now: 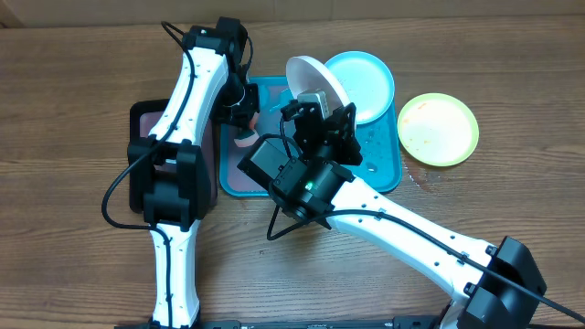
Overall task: Clean dirty plates on tray and stack at the side
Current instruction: 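Lift the white plate with the right gripper and carry it right, then lower the white plate onto the yellow plate and release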
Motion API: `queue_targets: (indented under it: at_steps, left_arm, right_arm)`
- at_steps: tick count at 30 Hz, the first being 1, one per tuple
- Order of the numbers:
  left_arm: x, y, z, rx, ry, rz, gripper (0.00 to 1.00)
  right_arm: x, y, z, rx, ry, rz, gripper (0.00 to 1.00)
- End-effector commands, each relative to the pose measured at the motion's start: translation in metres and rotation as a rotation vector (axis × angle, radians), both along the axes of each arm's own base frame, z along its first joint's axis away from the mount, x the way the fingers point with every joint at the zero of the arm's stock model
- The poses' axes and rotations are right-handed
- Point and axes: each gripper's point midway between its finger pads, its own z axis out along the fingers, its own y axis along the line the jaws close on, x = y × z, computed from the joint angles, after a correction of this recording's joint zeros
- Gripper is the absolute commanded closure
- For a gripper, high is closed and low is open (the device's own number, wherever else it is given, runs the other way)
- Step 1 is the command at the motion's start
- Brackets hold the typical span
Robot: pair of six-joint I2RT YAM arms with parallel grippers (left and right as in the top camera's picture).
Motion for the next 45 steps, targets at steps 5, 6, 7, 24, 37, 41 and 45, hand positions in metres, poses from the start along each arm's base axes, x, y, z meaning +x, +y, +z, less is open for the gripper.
queue_targets:
  at_steps: [5,6,7,24,37,41,45]
  left_arm:
    - [0.000,-0.006,0.012,-0.003,-0.027,0.001,0.96]
    - [0.000,-0.006,0.012,-0.003,-0.027,0.001,0.96]
    - [0.000,-0.006,0.012,-0.003,-0.027,0.001,0.96]
    - [0.000,-0.007,0.012,-0.004,-0.031,-0.001,0.96]
    - [0.003,-0.007,0.012,-0.006,-0.040,0.000,0.96]
    - [0.004,-0.007,0.012,-0.006,-0.045,0.000,0.96]
    - [0.004,-0.007,0.012,-0.006,-0.046,0.000,0.96]
  right_arm:
    - [-0.001,-0.002,0.011,0.001,-0.041,-0.016,0.96]
    - [-0.001,-0.002,0.011,0.000,-0.041,-0.016,0.96]
    - [-0.001,-0.002,0.011,0.001,-0.041,-0.016,0.96]
    - [-0.012,0.011,-0.108,0.494,0.601,0.073,0.96]
    - [0.047,-0.160,-0.134,1.150,0.693,-0.249,0.96]
    - [0.059,-0.231,-0.143,1.213,0.570,-0.383,0.96]
    - [0.055,-0.283,-0.165,1.250,0.534,-0.519,0.96]
